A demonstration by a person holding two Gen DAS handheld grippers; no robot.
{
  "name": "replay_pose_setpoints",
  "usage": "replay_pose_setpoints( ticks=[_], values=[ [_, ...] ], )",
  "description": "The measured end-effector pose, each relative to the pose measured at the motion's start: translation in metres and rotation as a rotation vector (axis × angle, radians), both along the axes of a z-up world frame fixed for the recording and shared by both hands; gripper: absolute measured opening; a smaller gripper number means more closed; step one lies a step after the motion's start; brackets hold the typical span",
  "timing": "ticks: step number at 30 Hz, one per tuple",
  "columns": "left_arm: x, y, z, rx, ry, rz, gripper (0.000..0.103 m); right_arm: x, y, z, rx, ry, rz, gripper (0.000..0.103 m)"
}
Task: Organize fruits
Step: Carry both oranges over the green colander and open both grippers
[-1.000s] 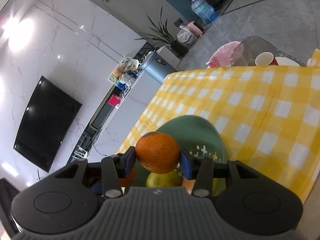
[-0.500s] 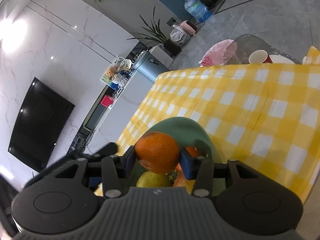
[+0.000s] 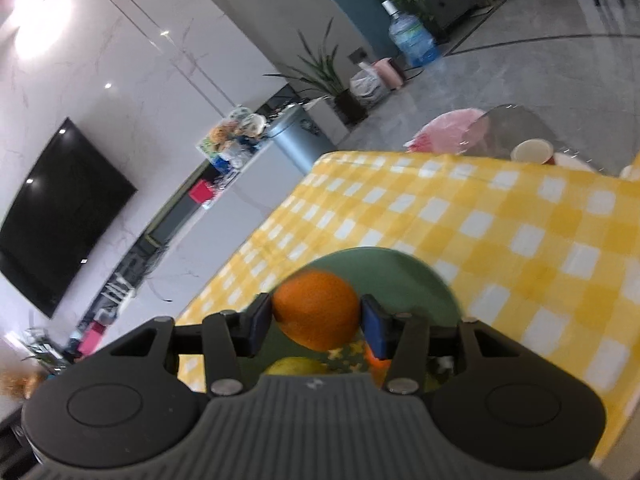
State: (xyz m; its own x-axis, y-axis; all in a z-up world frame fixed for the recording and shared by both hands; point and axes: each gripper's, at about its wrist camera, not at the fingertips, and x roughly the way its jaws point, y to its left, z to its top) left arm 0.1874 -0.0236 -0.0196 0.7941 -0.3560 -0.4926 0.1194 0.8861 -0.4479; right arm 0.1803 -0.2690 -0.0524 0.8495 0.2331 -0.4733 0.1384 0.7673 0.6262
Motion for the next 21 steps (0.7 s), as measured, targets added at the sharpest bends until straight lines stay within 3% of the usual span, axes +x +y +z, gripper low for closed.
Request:
replay_pose_setpoints(
  ticks=[3,6,13,21],
  values=[
    [0.002,0.003,-0.001,-0.001,0.007,-0.005,0.063,0.002,0.005,0.003,-0.012,-0.012,0.03,0.072],
    [0.0,0.006,-0.001,-0.003,0.006,0.0,0.063,-0.005,0.008,0.01,-0.078,-0.052,0.007,0.084],
    [-0.005,0.007,0.0,0.003,0.007,-0.013,0.066,-0.007,-0.006,0.002,0.016,-0.028,-0.021,0.084],
    [-0.015,0.009,0.002,0.012,0.01,-0.015,0.067,-0.01,-0.006,0.005,0.028,-0.049,-0.007,0.084]
  ],
)
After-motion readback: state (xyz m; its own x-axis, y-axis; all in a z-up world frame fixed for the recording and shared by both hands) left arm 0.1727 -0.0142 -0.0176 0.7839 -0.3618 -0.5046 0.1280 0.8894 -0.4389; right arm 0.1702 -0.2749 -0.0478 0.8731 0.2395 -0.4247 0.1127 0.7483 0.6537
